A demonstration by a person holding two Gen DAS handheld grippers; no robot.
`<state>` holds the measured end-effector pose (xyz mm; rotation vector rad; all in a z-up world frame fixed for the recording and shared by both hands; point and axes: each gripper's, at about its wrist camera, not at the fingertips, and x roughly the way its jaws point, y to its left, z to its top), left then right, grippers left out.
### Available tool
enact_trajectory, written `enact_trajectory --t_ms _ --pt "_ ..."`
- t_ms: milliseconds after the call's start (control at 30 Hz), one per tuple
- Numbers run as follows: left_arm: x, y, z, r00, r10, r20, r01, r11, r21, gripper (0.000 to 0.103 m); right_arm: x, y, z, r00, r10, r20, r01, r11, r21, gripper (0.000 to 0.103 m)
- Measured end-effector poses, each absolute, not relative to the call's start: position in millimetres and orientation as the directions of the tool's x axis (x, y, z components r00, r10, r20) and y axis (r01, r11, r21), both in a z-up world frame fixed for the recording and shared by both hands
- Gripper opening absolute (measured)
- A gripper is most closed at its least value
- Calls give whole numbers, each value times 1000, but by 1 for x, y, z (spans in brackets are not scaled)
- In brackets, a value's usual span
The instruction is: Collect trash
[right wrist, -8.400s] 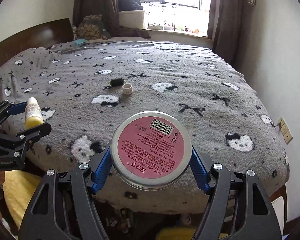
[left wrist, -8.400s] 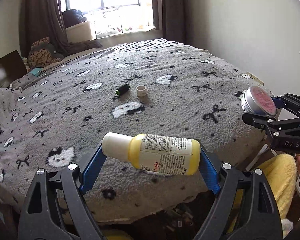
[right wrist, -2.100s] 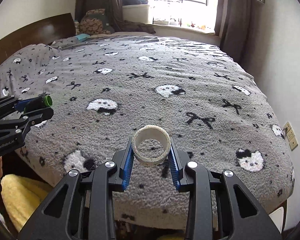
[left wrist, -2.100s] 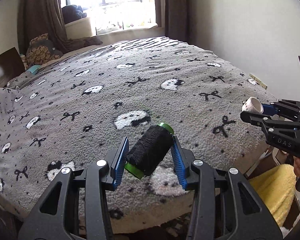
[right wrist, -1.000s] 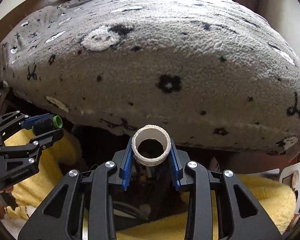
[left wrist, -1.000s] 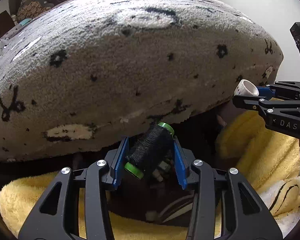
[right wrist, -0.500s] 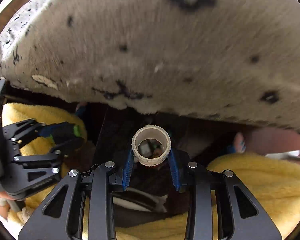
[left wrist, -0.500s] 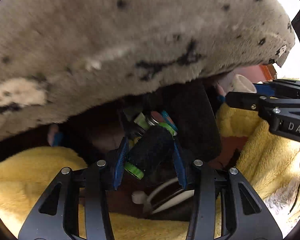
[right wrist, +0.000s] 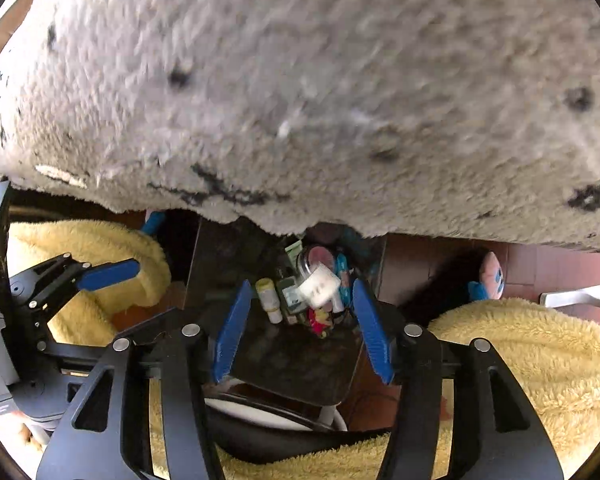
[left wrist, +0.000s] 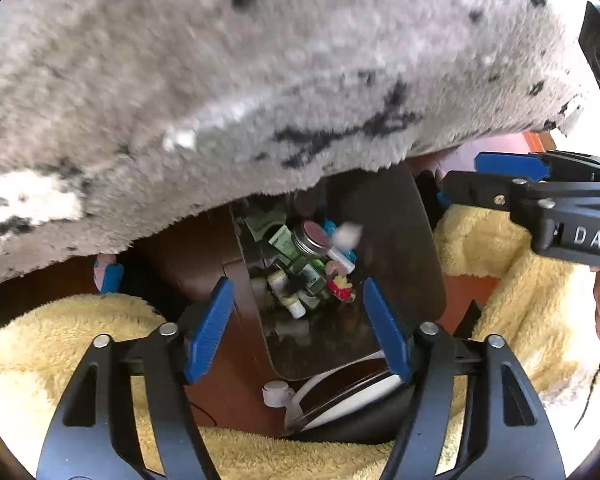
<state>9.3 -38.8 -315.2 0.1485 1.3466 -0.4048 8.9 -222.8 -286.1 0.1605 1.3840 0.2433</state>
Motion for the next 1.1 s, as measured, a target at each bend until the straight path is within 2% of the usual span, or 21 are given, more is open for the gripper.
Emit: enact_trajectory --t_ms 33,100,167,200,267,467,633,900,1100 --pt "9 -36 -309 180 -200 -963 363 923 -124 73 7 -228 -276 196 252 -948 -68 968 243 57" --pt "9 -28 -289 229 -203 -952 352 929 -113 88 5 -236 -261 241 232 -942 -54 973 226 67" --pt "8 -25 -265 304 -196 -932 348 934 -83 94 1 -237 -242 296 203 -933 -46 979 199 85" --pt "7 -22 -248 350 -193 -917 344 937 -66 95 -1 -238 -228 339 183 -923 -40 983 180 87" --pt "7 -20 -219 428 -189 -884 327 944 -44 95 -3 -243 -206 406 157 -900 -29 987 158 99" --pt "-1 -7 -120 657 -140 -741 254 966 44 95 -22 -250 -110 642 58 -765 3 997 79 100" --pt "-7 -1 -58 778 -147 -610 223 974 50 95 -34 -246 -50 769 -10 -639 32 999 22 100" --pt "-3 -6 5 886 -133 -445 199 974 106 95 -17 -272 23 865 -68 -497 85 996 12 100" --pt "11 -4 32 908 -156 -389 197 978 70 95 -14 -280 64 898 -112 -426 135 991 25 100"
